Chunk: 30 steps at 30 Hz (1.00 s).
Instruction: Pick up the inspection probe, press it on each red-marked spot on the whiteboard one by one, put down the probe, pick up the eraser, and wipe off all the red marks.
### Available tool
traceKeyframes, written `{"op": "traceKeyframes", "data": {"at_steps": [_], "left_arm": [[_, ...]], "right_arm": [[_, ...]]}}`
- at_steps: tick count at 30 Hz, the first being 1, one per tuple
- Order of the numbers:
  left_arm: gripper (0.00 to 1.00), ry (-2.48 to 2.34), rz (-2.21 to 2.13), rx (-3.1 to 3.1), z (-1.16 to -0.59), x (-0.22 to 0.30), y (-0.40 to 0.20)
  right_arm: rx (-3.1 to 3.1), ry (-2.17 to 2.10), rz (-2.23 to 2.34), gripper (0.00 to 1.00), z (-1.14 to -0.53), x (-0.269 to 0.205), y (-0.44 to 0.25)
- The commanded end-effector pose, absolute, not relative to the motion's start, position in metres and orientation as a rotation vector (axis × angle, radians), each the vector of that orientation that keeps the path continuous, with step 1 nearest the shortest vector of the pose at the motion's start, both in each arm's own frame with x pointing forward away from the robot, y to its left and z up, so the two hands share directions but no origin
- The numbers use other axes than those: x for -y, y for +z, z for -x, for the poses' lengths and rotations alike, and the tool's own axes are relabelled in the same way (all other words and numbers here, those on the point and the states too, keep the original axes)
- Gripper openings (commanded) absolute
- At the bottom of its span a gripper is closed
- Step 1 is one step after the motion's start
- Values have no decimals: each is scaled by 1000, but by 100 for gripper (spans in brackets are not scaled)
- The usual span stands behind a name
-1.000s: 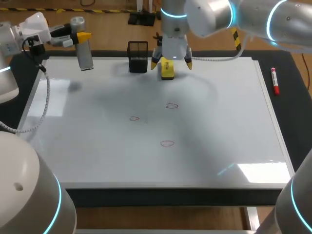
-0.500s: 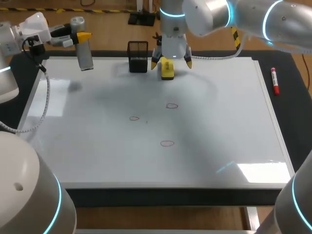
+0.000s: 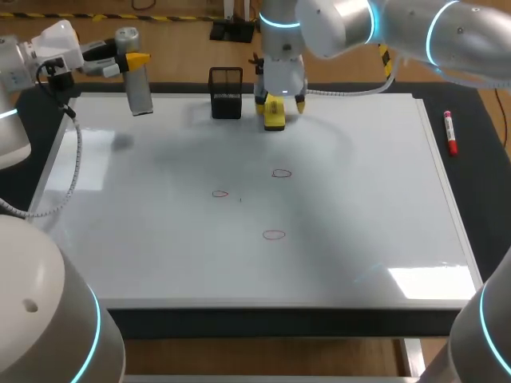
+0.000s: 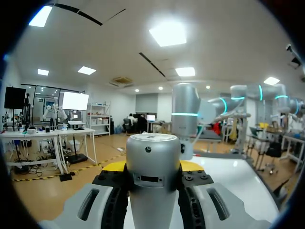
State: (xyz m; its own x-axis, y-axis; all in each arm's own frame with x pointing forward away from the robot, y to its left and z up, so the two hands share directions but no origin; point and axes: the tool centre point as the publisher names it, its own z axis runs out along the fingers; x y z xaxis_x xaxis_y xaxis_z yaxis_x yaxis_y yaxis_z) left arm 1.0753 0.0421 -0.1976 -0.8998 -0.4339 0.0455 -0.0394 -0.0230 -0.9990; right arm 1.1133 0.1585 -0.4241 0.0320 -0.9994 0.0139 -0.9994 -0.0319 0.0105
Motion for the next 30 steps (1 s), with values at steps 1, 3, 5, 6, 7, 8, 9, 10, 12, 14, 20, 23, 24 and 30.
{"op": "traceKeyframes", "data": {"at_steps": [1, 3, 5, 6, 7, 8, 9, 10, 12, 14, 20, 23, 24, 30], "left_arm": [[0, -2001, 500, -1973, -1074, -42, -196], [0, -2001, 500, -1973, -1074, -42, -196], [0, -2001, 500, -1973, -1074, -42, -196], [0, -2001, 500, -1973, -1074, -42, -196], [0, -2001, 500, -1973, -1074, -42, -196], [0, -2001, 500, -1973, -1074, -42, -196], [0, -2001, 500, -1973, -1074, -42, -196], [0, -2001, 500, -1973, -1074, -42, -196], [0, -2001, 500, -1973, -1074, -42, -196], [0, -2001, 500, -1973, -1074, -42, -196], [0, -2001, 500, -1973, -1074, -42, -196], [0, -2001, 500, -1973, -1074, -42, -196], [0, -2001, 500, -1973, -1074, -42, -196], [0, -2001, 500, -1973, -1074, -42, -196]], "right_arm": [[2168, -1, -2251, 0, -1114, -157, -424], [2173, 6, -2256, 0, -1111, -154, -422], [2183, 12, -2261, 0, -1108, -152, -417], [2187, 14, -2264, 0, -1107, -151, -415], [2196, 20, -2262, 0, -1106, -150, -413], [2201, 22, -2260, 0, -1104, -148, -411], [2210, 22, -2259, 0, -1103, -146, -408], [2217, 22, -2253, 0, -1101, -144, -406], [2241, 13, -2238, 0, -1098, -140, -401], [2252, 7, -2206, 0, -1095, -134, -399], [2311, 34, -2117, 0, -1083, -108, -393], [2351, 44, -2072, 0, -1077, -91, -390], [2368, 45, -2050, 0, -1075, -86, -389], [2439, 46, -1963, 0, -1060, -53, -386]]}}
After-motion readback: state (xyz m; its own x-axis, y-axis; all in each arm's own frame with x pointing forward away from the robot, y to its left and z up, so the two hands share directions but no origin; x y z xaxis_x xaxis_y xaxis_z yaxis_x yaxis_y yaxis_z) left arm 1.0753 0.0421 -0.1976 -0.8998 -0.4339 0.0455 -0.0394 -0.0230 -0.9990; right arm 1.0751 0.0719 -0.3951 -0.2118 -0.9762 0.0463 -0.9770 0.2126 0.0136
